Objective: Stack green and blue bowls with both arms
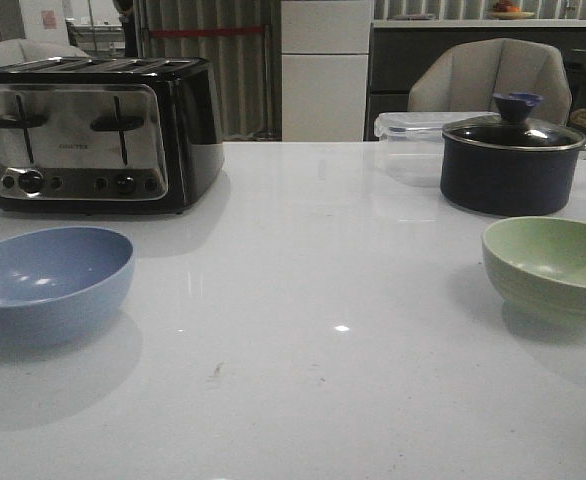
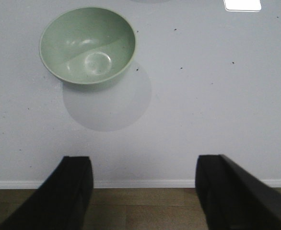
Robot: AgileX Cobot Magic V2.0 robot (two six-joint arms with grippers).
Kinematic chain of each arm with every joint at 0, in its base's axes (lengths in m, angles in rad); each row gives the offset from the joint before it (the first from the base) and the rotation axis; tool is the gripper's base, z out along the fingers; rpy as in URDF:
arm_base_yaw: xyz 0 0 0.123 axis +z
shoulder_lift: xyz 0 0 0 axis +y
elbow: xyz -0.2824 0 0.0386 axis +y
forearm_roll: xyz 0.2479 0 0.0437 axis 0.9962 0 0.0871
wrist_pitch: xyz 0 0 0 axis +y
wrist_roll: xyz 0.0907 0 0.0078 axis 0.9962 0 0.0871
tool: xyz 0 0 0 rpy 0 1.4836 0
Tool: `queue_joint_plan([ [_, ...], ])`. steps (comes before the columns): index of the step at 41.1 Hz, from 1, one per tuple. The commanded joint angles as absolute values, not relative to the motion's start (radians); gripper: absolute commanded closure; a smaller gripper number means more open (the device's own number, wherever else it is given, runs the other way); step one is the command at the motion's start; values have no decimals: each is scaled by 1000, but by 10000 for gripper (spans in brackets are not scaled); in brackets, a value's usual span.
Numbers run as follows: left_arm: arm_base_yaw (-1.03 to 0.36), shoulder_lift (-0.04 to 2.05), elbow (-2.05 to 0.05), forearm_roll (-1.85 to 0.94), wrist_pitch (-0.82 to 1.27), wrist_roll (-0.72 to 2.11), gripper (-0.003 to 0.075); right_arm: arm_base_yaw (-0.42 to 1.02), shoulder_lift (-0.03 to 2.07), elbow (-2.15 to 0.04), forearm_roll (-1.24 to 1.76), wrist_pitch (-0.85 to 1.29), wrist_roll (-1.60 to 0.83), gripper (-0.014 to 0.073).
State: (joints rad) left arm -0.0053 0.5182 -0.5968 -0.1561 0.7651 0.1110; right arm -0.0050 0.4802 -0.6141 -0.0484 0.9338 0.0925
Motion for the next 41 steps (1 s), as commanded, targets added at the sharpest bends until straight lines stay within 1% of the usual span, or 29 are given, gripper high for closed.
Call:
queue_joint_plan([
  [1,-4,528,-633,-165,695,104,154,-10,495,-649,-69,876,85,18],
  [41,-4,528,-624,-165,671,104,157,-10,496,-649,-69,867,85,18],
])
